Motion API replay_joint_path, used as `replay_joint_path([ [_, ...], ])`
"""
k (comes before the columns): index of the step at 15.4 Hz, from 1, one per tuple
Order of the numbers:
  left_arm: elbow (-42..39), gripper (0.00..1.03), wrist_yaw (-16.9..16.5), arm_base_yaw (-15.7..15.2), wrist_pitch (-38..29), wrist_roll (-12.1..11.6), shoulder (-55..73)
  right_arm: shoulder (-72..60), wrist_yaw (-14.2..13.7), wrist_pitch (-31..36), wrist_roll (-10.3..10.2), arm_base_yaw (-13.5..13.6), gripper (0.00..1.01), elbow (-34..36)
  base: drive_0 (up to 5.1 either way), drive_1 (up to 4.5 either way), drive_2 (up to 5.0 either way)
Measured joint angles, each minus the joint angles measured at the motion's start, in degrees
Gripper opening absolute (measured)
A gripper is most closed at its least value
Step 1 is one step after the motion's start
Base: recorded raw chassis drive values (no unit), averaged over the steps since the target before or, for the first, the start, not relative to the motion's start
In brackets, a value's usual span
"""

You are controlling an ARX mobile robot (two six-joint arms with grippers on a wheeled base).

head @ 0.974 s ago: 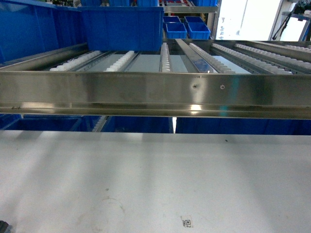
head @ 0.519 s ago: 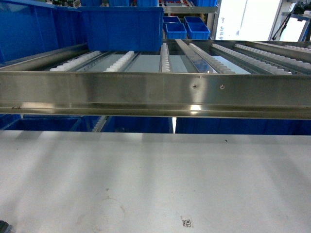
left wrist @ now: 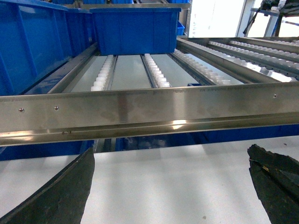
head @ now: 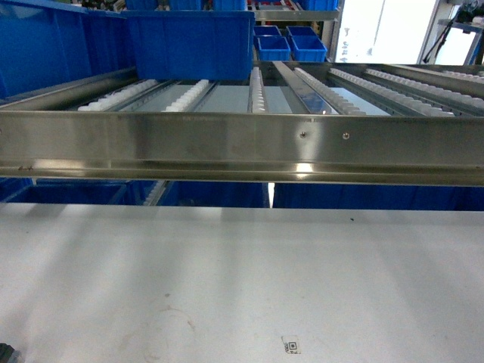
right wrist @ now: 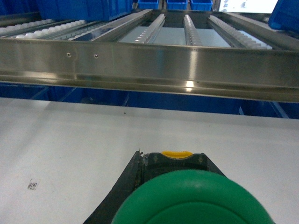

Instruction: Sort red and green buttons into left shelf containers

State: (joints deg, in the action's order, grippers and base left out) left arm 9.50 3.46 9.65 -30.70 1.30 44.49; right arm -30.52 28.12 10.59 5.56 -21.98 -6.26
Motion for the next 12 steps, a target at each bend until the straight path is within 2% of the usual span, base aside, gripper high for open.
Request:
replay_joint_path([
  [1,0.0,0.98,0.0,0.02,-0.13,0.0,0.0,0.37,-0.24,0.5,0.0,-0.13,0.27,-0.04,0.0,0.0,0.0],
  [2,-0.07,0.98,2.84,0.85,2.97,0.26,-0.15,-0.13,-0.28,0.11,-0.02,-0.13,0.27,-0.02,0.0,0.0,0.0],
  [3,-1.9,0.98,10.99,3.02,4.96,0.35,2.14,-0.11,-0.28,0.13,0.0,-0.13,0.27,-0.02,0.0,0.0,0.0],
  [4,-2.89,0.98,12.24,1.97,0.04,1.46,11.17,-0.11,-0.31,0.13,0.0,-0.13,0.27,-0.02,0.0,0.0,0.0],
  [9,-1.7,0.98,9.27,-2.75,-4.94,1.7,25.27,-0.11,-0.31,0.13,0.0,-0.13,0.27,-0.02,0.0,0.0,0.0],
  [11,-1.03,0.98,8.81,-3.28,-9.46,1.66,31.5,-0.11,-0.31,0.13,0.0,-0.13,0.27,-0.02,0.0,0.0,0.0],
  [12,-0.17,0.98,8.02,-3.3,-9.44,1.84,34.32,-0.11,-0.31,0.11,0.0,-0.13,0.27,-0.02,0.0,0.0,0.0],
])
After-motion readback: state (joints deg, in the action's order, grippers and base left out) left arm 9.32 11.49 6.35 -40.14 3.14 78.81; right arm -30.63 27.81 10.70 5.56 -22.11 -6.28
